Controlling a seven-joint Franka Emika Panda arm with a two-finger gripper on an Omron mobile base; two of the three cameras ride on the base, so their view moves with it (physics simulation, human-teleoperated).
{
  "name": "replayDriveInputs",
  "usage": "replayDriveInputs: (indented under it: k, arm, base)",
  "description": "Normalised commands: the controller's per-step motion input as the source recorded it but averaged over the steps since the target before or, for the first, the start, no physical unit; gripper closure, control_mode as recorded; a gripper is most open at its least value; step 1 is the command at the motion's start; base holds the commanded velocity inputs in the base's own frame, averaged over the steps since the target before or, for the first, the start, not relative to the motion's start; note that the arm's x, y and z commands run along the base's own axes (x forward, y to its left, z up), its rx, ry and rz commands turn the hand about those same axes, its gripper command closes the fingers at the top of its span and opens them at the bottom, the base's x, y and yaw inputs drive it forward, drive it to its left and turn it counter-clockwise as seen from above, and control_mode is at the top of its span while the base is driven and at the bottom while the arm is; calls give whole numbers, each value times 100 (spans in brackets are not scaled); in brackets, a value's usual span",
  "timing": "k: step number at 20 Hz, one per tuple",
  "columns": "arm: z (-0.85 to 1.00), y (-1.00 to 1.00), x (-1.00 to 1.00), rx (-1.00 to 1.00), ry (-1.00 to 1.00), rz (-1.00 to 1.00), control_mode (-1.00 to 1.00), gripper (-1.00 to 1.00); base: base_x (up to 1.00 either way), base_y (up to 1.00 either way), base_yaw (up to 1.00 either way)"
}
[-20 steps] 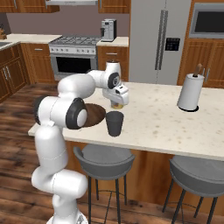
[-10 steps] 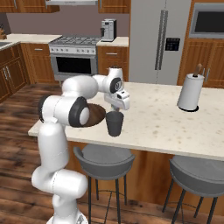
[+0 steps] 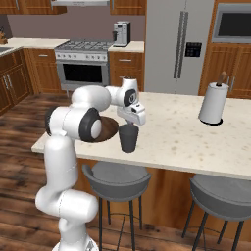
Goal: There are two ice cubes in the ice bowl. Place both ice cubes in the glass cup.
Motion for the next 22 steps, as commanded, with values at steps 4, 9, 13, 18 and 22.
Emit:
replayDriveInputs:
  k: [4,9,13,18,22]
  arm:
    - [-1,0,9,0,4,0,-100,100]
    - [2,0,-57,0,-9,0,-100,-100]
    - [33,0,-100,1,-32,0,-100,-100]
    - [24,0,-100,1,-48,0,-100,-100]
    - [-9,4,-100,1,-37,0,-100,-100]
  base:
    - [0,0,0]
    - [0,0,0]
    - [0,0,0]
    - [0,0,0]
    - [0,0,0]
